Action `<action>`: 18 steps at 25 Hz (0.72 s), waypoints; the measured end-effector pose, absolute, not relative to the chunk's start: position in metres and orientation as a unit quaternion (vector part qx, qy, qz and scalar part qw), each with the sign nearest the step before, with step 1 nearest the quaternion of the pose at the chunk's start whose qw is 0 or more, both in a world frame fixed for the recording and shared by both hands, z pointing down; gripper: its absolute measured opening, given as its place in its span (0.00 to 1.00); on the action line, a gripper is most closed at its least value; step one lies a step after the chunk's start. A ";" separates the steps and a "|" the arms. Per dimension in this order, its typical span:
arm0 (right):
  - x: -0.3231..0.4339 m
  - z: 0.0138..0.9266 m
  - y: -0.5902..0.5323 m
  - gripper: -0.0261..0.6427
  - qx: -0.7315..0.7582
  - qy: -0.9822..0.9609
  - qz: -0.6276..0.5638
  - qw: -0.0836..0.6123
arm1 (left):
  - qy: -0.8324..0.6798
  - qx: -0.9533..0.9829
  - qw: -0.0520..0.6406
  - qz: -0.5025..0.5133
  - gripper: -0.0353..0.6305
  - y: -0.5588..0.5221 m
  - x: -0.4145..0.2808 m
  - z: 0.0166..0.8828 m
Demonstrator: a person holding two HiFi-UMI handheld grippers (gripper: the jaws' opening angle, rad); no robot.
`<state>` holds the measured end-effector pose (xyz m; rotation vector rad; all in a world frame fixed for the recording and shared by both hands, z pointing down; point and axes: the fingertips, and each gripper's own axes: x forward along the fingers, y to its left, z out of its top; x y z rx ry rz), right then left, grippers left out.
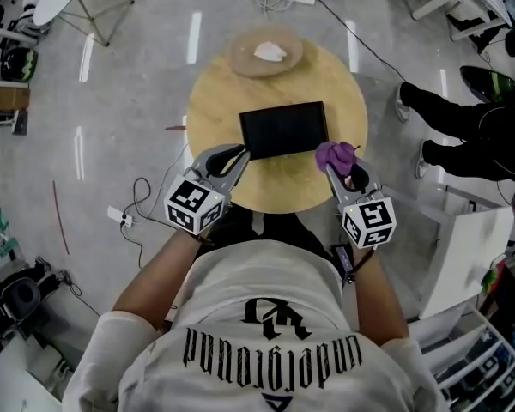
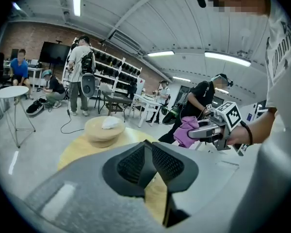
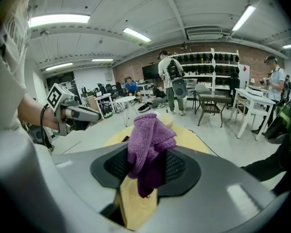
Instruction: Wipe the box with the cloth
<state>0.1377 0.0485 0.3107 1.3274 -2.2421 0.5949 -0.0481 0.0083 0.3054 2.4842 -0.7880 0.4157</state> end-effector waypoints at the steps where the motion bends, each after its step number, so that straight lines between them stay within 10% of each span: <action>1: 0.139 0.320 0.047 0.27 0.482 -0.814 0.219 0.240 | -0.292 0.907 0.257 0.159 0.15 0.007 -0.050 0.316; 18: 0.142 0.463 0.012 0.27 0.469 -0.786 0.195 0.351 | -0.310 0.841 0.400 0.194 0.43 -0.044 -0.061 0.499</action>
